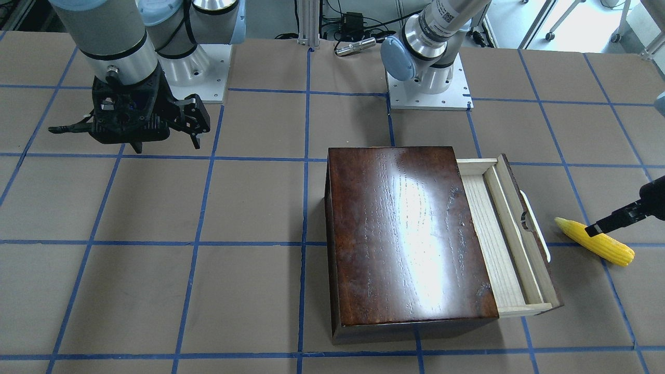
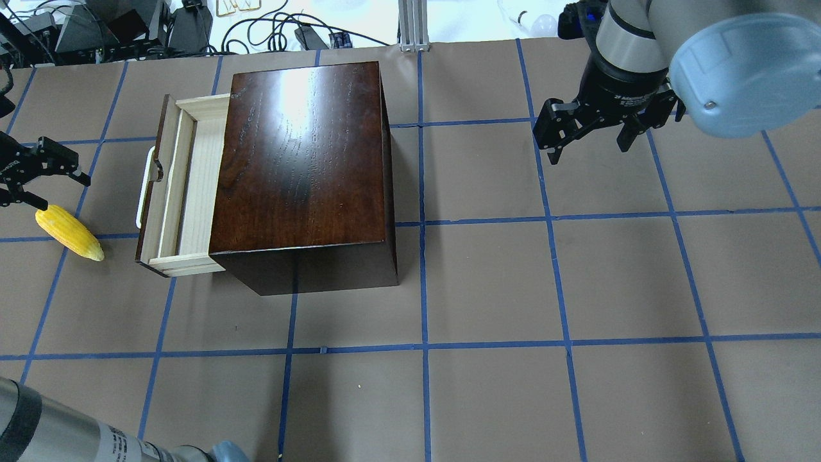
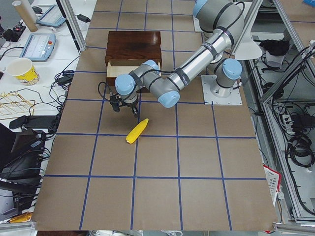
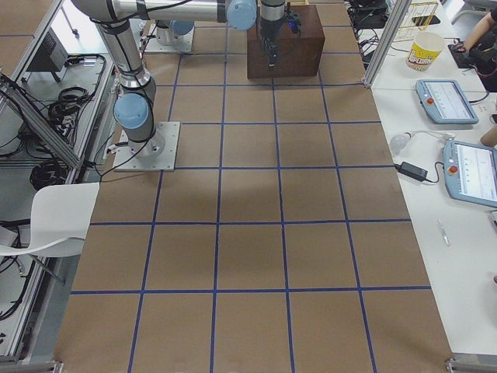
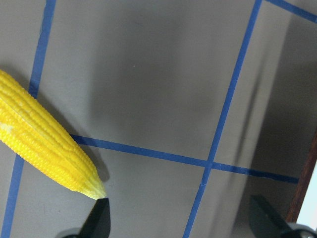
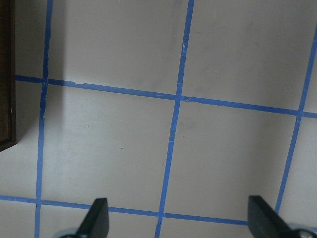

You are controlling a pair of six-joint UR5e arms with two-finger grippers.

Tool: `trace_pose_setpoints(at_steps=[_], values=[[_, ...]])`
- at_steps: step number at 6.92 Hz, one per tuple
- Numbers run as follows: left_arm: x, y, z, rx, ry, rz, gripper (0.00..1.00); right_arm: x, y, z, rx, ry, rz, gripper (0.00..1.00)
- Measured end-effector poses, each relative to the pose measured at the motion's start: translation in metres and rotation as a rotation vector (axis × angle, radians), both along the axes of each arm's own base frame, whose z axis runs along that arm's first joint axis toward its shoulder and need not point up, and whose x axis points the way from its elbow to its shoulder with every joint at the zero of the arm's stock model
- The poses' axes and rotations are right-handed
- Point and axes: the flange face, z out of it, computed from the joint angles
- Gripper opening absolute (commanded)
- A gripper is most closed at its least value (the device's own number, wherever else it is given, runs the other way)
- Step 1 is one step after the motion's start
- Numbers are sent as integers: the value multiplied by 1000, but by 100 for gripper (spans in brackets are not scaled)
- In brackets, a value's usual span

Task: Open drawer and put corn inside
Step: 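Lower the left gripper and grasp the yellow corn cob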

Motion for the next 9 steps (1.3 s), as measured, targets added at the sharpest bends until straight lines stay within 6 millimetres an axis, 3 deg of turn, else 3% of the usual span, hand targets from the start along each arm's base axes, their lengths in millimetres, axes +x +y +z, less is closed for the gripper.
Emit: trace_pose_setpoints(at_steps=[4, 7, 8, 9], values=[[58, 5, -49, -13, -55, 75, 100, -1, 0, 0, 0, 0, -2, 100], [71, -2, -84, -18, -56, 95, 100, -1, 0, 0, 0, 0, -1, 100], [72, -3, -92, -14, -49, 93, 95, 0, 0, 0, 0, 0, -1, 100], [72, -3, -98, -10, -44, 89, 52, 0, 0, 0, 0, 0, 0, 100]])
